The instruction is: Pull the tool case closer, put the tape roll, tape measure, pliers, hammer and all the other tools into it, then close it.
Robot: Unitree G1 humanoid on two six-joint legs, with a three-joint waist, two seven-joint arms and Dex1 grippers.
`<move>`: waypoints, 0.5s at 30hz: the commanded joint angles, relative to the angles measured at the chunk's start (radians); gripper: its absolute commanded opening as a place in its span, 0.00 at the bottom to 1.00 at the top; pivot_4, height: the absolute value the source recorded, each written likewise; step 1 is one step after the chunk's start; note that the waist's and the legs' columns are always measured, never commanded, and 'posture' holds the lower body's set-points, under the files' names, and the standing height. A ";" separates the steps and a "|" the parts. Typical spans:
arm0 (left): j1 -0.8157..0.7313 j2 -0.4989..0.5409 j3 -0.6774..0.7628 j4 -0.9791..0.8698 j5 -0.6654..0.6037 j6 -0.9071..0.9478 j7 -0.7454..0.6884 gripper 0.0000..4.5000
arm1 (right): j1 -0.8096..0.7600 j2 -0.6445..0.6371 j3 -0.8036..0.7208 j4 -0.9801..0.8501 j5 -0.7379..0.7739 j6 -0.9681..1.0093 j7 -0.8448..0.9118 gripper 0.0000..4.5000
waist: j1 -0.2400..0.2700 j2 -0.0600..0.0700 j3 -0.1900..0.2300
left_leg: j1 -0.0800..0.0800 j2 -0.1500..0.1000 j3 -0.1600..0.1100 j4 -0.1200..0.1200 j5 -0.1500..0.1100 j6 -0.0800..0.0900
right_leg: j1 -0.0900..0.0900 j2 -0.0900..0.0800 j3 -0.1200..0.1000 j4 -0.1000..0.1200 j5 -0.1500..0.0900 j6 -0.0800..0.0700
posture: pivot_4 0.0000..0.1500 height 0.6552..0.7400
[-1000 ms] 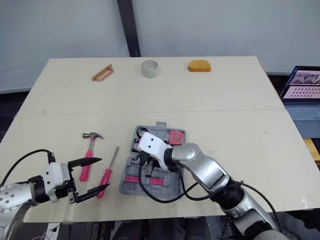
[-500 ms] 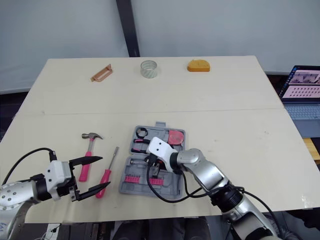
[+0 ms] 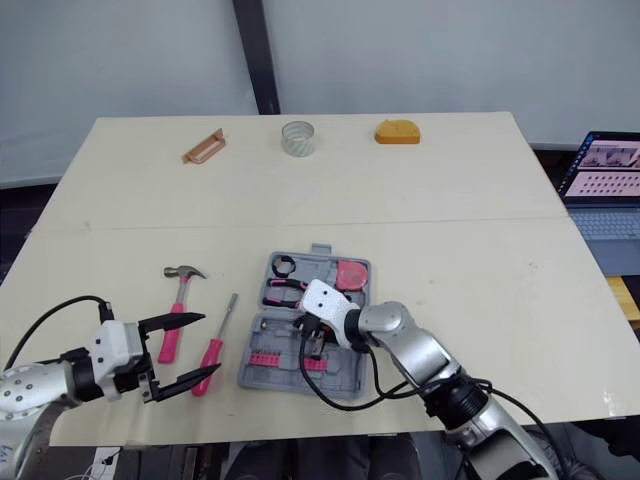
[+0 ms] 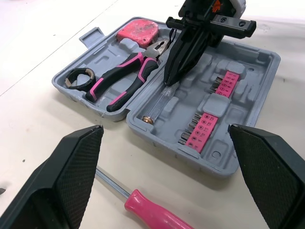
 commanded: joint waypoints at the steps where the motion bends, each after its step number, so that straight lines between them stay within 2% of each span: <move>1: -0.003 0.006 0.013 -0.015 -0.020 -0.003 0.002 1.00 | 0.036 -0.017 0.029 0.049 -0.049 0.013 0.008 0.01 | 0.000 0.000 0.000 | 0.000 0.000 0.000 0.000 0.000 0.000 | 0.000 0.000 0.000 0.000 0.000 0.000 | 1.00 1.00; 15: -0.016 0.005 0.008 -0.016 -0.018 0.006 0.004 1.00 | 0.070 -0.035 0.083 0.094 -0.129 0.024 0.022 0.01 | 0.002 0.000 -0.007 | 0.002 0.000 0.000 0.000 0.000 0.000 | 0.002 0.000 0.000 0.000 0.000 0.000 | 1.00 1.00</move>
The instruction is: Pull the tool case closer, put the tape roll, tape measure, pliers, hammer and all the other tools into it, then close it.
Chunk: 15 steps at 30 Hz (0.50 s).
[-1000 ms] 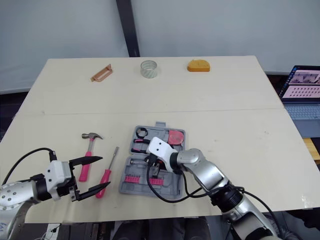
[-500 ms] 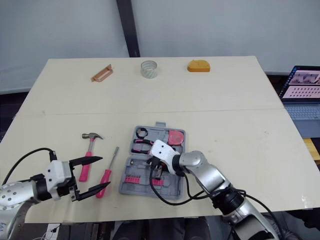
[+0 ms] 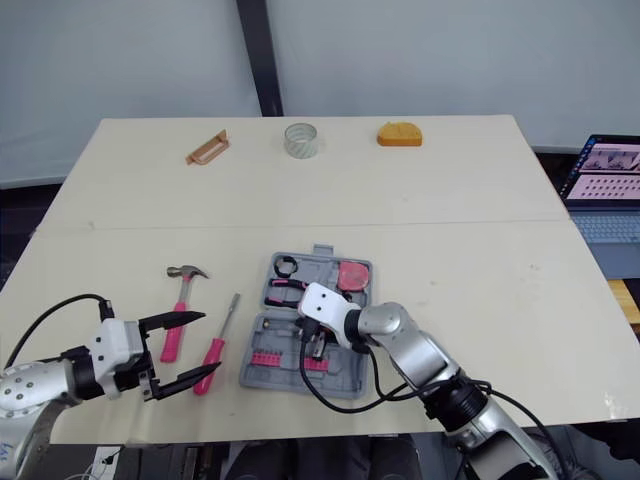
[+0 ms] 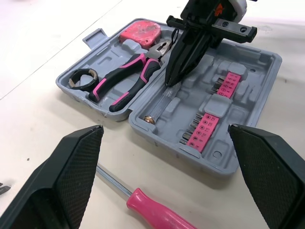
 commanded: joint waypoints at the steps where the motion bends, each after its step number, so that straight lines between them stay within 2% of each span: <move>1: -0.007 0.005 0.007 -0.016 -0.018 -0.003 0.004 1.00 | 0.055 -0.037 0.069 0.093 -0.072 0.035 0.019 0.01 | 0.000 0.001 -0.003 | 0.000 0.000 0.000 0.000 0.000 0.000 | 0.000 0.000 0.000 0.000 0.000 0.000 | 1.00 1.00; 8: -0.007 0.004 0.007 -0.018 -0.018 0.002 0.005 1.00 | 0.056 -0.042 0.111 0.153 -0.153 0.016 0.019 0.01 | -0.001 0.004 -0.013 | 0.003 0.000 0.000 -0.002 0.000 0.000 | 0.002 0.000 0.000 -0.001 0.000 0.000 | 1.00 1.00; 12: -0.006 0.005 0.008 -0.018 -0.018 0.003 0.004 1.00 | 0.058 -0.039 0.115 0.172 -0.171 0.010 0.020 0.01 | 0.000 0.005 -0.018 | 0.015 0.000 0.002 -0.008 -0.001 0.000 | 0.012 0.000 0.001 -0.003 0.000 0.000 | 1.00 1.00; 15: -0.005 0.005 0.008 -0.018 -0.020 0.003 0.002 1.00 | 0.059 -0.032 0.108 0.174 -0.166 0.005 0.021 0.01 | 0.000 0.005 -0.022 | 0.017 0.000 0.002 -0.009 -0.001 0.000 | 0.013 0.000 0.000 -0.004 0.000 -0.001 | 1.00 1.00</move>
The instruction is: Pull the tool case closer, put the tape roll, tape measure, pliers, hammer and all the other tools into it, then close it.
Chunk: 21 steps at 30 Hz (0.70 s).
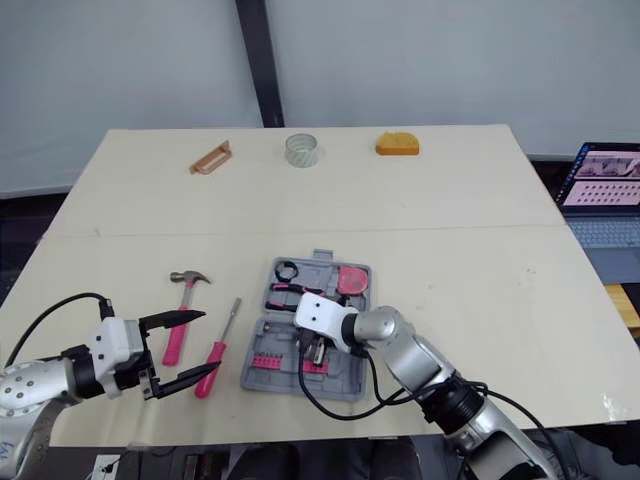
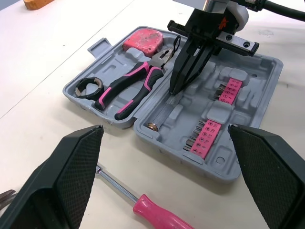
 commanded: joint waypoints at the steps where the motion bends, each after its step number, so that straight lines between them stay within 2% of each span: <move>1: -0.001 0.006 0.009 -0.017 -0.020 -0.001 0.001 1.00 | 0.059 -0.025 0.053 0.143 -0.055 0.054 0.020 0.01 | 0.000 0.000 -0.001 | 0.000 0.000 0.000 0.000 0.000 0.000 | 0.000 0.000 0.000 0.000 0.000 0.000 | 1.00 1.00; 6: -0.006 0.007 0.010 -0.011 -0.020 -0.003 -0.001 1.00 | 0.062 -0.003 -0.013 0.075 0.021 0.022 0.050 0.01 | 0.000 0.000 -0.001 | 0.000 0.000 0.000 0.000 0.000 0.000 | 0.000 0.000 0.000 0.000 0.000 0.000 | 1.00 1.00; 11: -0.020 0.006 0.016 -0.014 -0.040 0.037 0.014 1.00 | 0.046 0.027 -0.163 -0.053 0.183 0.030 0.105 0.01 | 0.000 0.001 0.004 | -0.003 0.000 0.001 -0.002 0.000 0.000 | -0.003 0.000 0.000 -0.001 0.000 0.000 | 1.00 1.00; 15: -0.038 0.014 0.031 -0.021 -0.081 0.128 0.039 1.00 | 0.024 -0.008 -0.306 -0.153 0.344 0.152 0.162 0.01 | 0.000 0.003 0.013 | -0.007 0.001 0.002 0.000 0.000 0.000 | -0.008 0.000 0.001 0.001 0.000 0.000 | 1.00 1.00; 18: -0.038 0.032 0.064 -0.001 -0.095 0.172 0.045 1.00 | 0.040 -0.092 -0.426 -0.218 0.461 0.253 0.210 0.19 | 0.001 0.003 0.014 | -0.010 0.001 0.003 0.000 0.000 0.000 | -0.012 0.000 0.001 0.001 0.000 0.000 | 1.00 1.00; 21: -0.023 0.038 0.133 0.066 -0.101 0.183 0.054 1.00 | 0.091 -0.207 -0.553 -0.226 0.521 0.293 0.235 0.54 | 0.004 0.002 0.015 | -0.011 0.001 0.003 -0.001 0.000 0.000 | -0.012 0.000 0.000 0.000 0.000 0.000 | 1.00 1.00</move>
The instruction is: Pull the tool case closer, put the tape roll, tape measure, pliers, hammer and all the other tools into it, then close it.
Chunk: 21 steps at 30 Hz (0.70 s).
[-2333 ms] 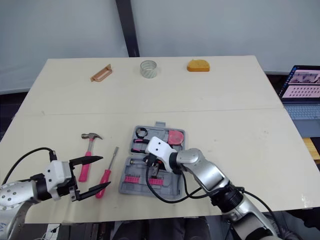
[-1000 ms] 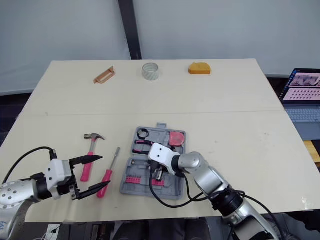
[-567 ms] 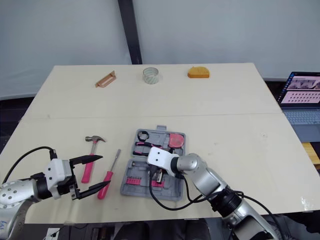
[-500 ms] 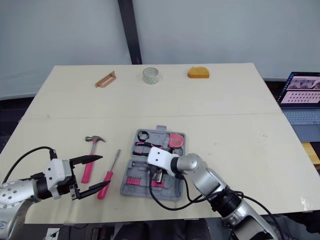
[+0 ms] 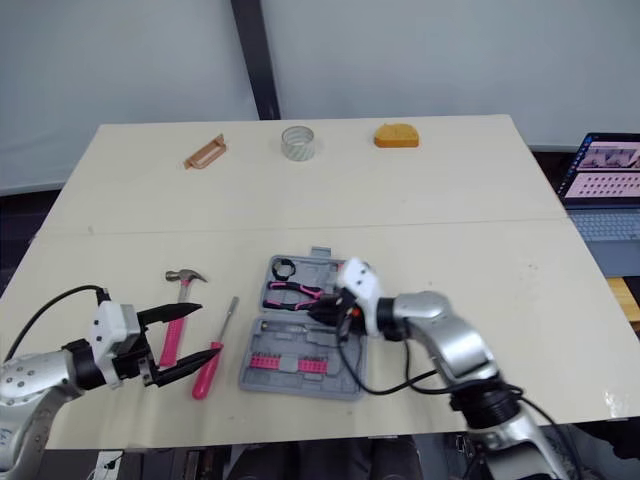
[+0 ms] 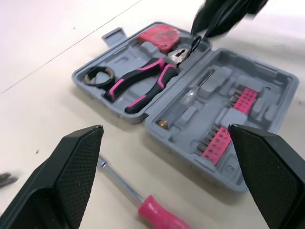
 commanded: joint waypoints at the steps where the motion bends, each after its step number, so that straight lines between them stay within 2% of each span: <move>1: 0.023 0.012 0.118 0.081 -0.026 0.006 0.019 1.00 | 0.070 -0.107 -0.160 -0.017 0.082 0.036 0.043 0.67 | 0.003 0.000 0.000 | 0.000 0.000 0.000 -0.001 0.000 0.000 | 0.000 0.000 0.000 -0.001 0.000 0.000 | 1.00 1.00; 4: 0.047 0.011 0.209 0.192 -0.009 -0.031 0.032 1.00 | 0.180 -0.210 -0.273 0.051 0.074 -0.026 0.067 0.99 | 0.003 -0.002 0.001 | 0.000 0.000 0.001 -0.004 0.000 0.000 | 0.000 0.000 -0.001 -0.003 0.000 0.000 | 1.00 1.00; 8: 0.074 0.015 0.311 0.353 0.012 -0.095 0.056 1.00 | 0.299 -0.286 -0.380 0.167 0.039 -0.140 0.067 0.99 | 0.000 -0.006 0.004 | 0.001 0.000 0.004 -0.006 0.000 0.000 | 0.000 0.000 -0.001 -0.004 0.000 0.000 | 1.00 1.00; 14: 0.083 0.002 0.412 0.560 0.021 -0.184 0.121 1.00 | 0.349 -0.290 -0.502 0.335 0.018 -0.256 0.006 0.99 | -0.005 -0.011 0.008 | 0.008 0.002 0.010 -0.005 0.000 0.000 | 0.000 0.000 0.003 -0.001 0.000 0.000 | 1.00 1.00; 21: 0.083 -0.017 0.424 0.634 0.023 -0.238 0.182 1.00 | 0.349 -0.290 -0.520 0.455 -0.009 -0.345 -0.002 0.99 | 0.000 -0.011 0.009 | 0.008 0.002 0.010 -0.006 0.000 0.000 | 0.000 0.000 0.003 0.000 0.000 0.000 | 1.00 1.00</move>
